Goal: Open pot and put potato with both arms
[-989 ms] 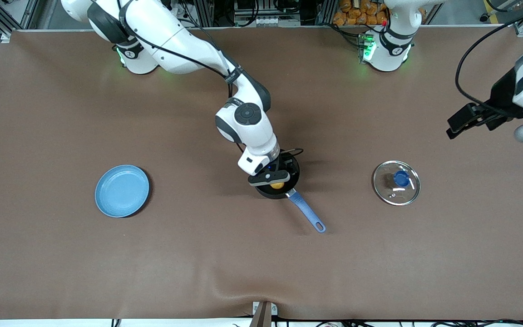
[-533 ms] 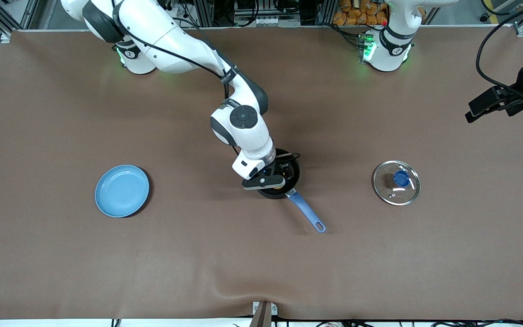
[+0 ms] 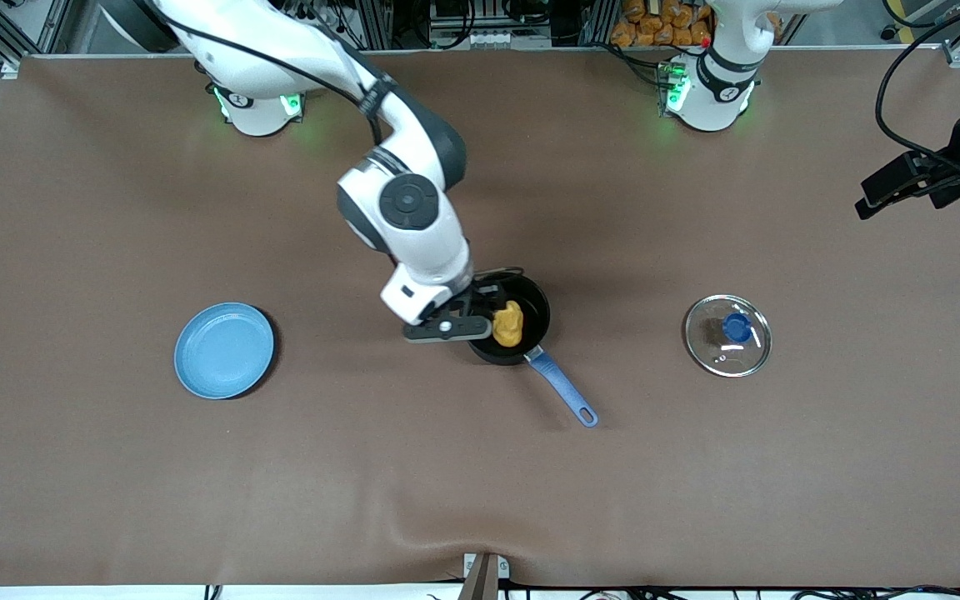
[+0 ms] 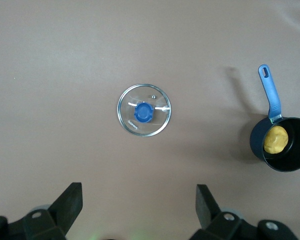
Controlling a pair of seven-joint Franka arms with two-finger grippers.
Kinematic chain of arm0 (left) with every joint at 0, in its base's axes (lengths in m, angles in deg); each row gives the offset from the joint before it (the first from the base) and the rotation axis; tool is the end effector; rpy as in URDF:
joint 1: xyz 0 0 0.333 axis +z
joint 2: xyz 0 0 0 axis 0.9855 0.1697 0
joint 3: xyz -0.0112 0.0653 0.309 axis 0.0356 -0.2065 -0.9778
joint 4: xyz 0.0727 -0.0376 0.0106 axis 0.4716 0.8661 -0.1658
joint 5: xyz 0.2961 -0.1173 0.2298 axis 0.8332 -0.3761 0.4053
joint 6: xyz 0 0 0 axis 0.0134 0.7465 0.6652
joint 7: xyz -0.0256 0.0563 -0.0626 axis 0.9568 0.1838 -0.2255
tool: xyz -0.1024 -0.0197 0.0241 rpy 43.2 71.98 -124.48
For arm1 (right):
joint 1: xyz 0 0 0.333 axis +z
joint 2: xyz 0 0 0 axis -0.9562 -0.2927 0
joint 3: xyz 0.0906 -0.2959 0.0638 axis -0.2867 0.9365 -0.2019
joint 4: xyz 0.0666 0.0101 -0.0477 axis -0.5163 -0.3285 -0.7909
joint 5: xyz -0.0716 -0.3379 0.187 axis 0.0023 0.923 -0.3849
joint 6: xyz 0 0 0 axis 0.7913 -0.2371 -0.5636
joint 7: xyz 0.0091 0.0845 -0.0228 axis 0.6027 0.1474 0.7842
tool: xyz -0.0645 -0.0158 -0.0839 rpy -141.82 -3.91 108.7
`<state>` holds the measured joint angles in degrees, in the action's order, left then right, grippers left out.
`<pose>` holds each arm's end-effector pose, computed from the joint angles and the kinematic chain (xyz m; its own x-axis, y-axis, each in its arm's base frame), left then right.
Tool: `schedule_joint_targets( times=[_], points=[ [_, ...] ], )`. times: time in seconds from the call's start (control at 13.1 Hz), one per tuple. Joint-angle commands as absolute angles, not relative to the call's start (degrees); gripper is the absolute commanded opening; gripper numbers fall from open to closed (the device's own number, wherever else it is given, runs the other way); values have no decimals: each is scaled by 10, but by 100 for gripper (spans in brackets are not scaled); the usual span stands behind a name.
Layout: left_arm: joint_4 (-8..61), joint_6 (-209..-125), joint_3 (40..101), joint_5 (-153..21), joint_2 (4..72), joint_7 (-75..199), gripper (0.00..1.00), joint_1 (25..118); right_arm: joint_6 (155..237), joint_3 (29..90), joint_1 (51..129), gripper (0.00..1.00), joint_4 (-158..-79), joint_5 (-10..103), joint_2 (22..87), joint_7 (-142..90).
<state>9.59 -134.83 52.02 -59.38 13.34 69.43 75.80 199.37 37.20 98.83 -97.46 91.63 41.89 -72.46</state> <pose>0.5495 -0.0446 0.6627 0.9865 0.1636 -0.0035 0.1636 -0.9857 0.0392 0.5763 0.4550 0.3699 0.9984 0.0157 0.0543 0.0211 -0.9948 -0.0995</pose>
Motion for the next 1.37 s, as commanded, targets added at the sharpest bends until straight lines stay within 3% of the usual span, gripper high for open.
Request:
schedule_joint_targets(
  times=[0.0, 0.46, 0.91, 1.29],
  points=[
    [113, -1347, 517, -599, 118, 689, 100, 757, 1919, 356, 930, 100, -997, 920, 474, -714],
    [113, -1346, 517, -599, 117, 689, 100, 757, 1793, 379, 783, 100, -997, 862, 554, -467],
    [113, -1344, 517, -599, 117, 690, 100, 757, 1720, 541, 789, 100, -997, 782, 601, -310],
    [113, -1342, 517, -599, 117, 690, 100, 757, 1671, 618, 792, 100, -998, 793, 645, -243]
  ],
)
